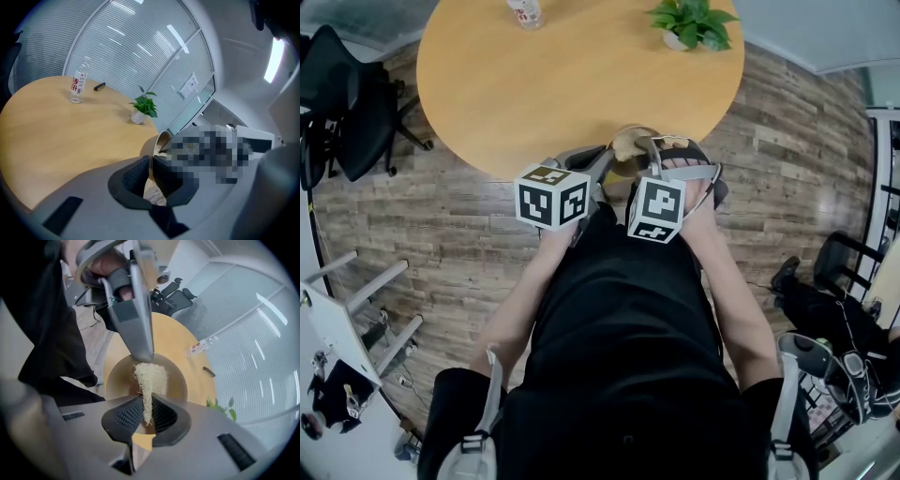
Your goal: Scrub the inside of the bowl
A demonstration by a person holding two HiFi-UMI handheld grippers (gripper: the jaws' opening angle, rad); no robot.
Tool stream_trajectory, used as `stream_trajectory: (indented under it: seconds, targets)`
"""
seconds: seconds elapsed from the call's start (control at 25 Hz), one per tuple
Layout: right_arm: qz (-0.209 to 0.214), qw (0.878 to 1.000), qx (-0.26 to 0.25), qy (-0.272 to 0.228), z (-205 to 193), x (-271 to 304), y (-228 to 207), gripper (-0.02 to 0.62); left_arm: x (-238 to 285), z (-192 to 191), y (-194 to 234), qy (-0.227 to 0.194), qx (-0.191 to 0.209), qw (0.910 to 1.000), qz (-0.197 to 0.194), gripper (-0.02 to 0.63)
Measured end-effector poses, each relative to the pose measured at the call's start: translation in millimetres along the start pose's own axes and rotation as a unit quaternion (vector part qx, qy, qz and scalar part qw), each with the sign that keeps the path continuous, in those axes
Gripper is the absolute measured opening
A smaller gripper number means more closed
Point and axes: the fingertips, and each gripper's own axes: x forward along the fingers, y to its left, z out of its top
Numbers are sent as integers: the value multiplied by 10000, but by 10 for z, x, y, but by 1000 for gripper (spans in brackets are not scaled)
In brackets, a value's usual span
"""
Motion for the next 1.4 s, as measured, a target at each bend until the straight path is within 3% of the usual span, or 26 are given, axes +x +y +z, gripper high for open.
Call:
stream_trajectory:
  seconds: [0.12,0.24,0.36,0.56,0.68,0.76,1.0,1.08,1.12,1.16,1.28,1.4]
  targets:
    - [570,9946,849,-167,-9,29,85,37,1,-11,11,-11,-22,10000,-6,28]
    - [1273,9728,1907,-335,4,19,166,37,1,-1,15,-38,-54,10000,-29,28]
    - [1987,9295,3078,-423,76,9,263,37,-1,6,2,-31,-21,10000,-51,28]
    - [2500,8567,4482,-521,117,27,236,37,-7,4,-6,-54,-19,9999,-94,28]
    - [2722,8053,5218,-717,147,12,192,37,-9,4,-14,-77,-1,9999,-124,28]
    - [2897,7633,5702,-915,168,6,150,37,-7,10,-14,-97,-9,9998,-150,28]
    - [3224,6085,7087,-1533,171,-49,-55,37,14,53,-42,-158,-60,9997,-192,28]
    - [3276,5643,7394,-1658,154,-64,-97,37,13,68,-27,-173,-39,9998,-106,28]
    - [3287,5556,7463,-1621,136,-58,-94,37,6,74,-6,-187,-23,9998,-51,28]
    - [3272,5588,7468,-1515,105,-42,-75,37,-6,78,21,-208,-16,9998,0,28]
    - [3201,5863,7353,-1139,-25,-6,4,37,-43,73,79,-279,-49,9995,100,28]
    - [3172,5940,7318,-1051,-98,-13,17,37,-38,56,60,-271,-48,9996,79,28]
